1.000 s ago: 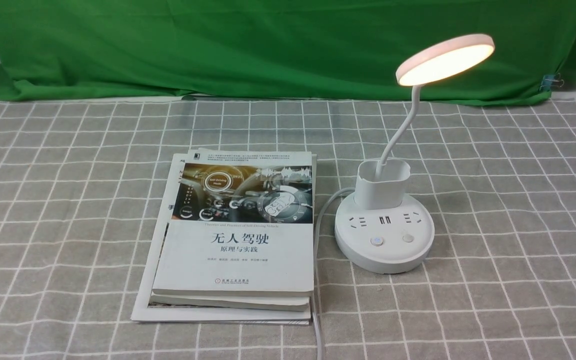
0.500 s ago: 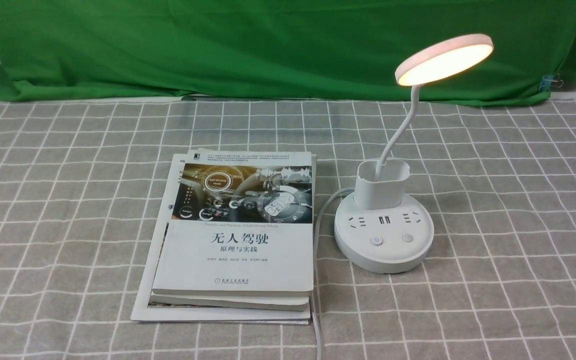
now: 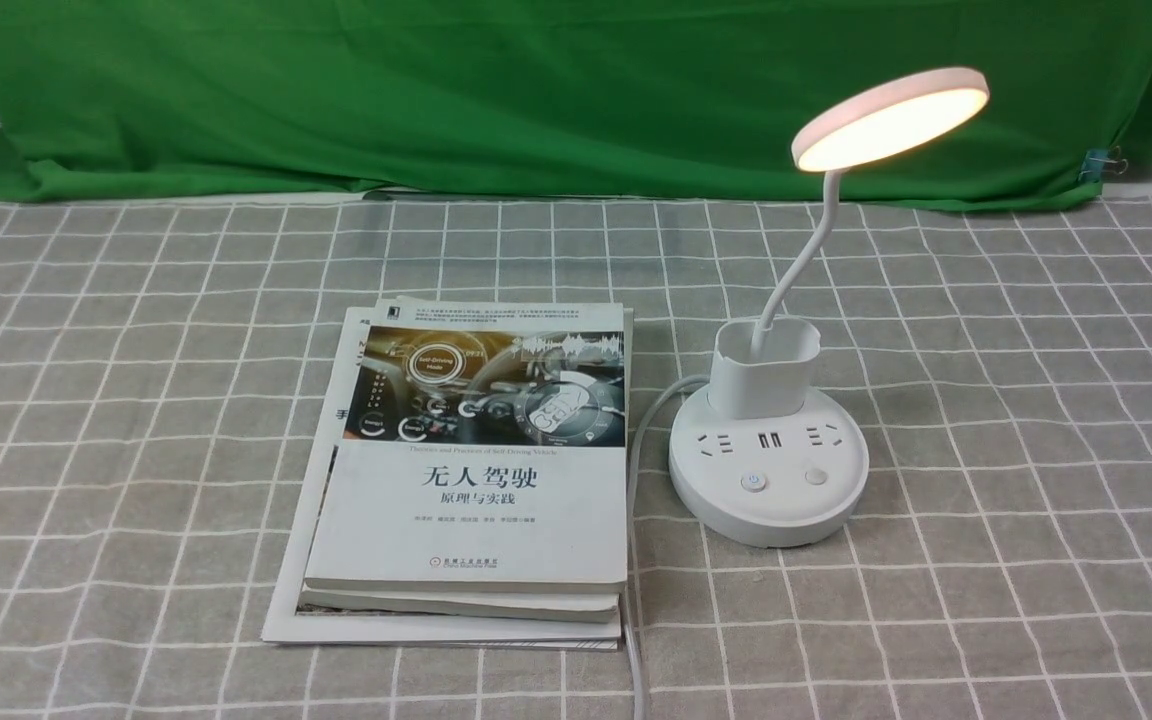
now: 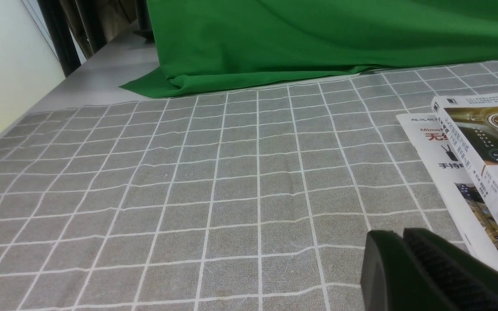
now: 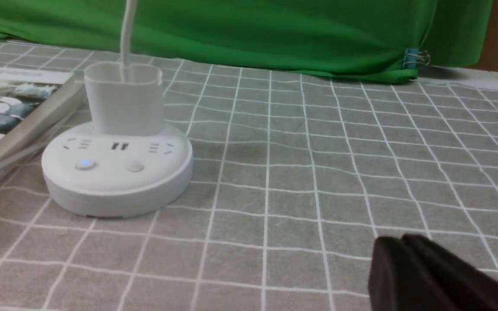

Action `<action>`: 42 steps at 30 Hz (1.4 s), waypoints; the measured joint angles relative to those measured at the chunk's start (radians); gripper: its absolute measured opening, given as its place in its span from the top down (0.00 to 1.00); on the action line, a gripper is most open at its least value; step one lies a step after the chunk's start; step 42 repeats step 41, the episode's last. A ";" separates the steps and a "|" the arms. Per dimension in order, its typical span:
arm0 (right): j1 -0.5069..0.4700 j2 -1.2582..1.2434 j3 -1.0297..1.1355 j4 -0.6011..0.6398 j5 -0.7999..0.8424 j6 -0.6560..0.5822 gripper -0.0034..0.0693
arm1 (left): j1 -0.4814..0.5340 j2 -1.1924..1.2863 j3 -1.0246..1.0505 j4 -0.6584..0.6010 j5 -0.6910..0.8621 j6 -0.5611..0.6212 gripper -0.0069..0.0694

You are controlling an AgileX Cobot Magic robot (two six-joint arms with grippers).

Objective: Turn on the desk lamp on the grey coffee tablecloth with your hand.

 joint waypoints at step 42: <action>0.000 0.000 0.000 0.000 -0.001 0.000 0.72 | 0.000 0.000 0.000 0.000 0.000 0.000 0.88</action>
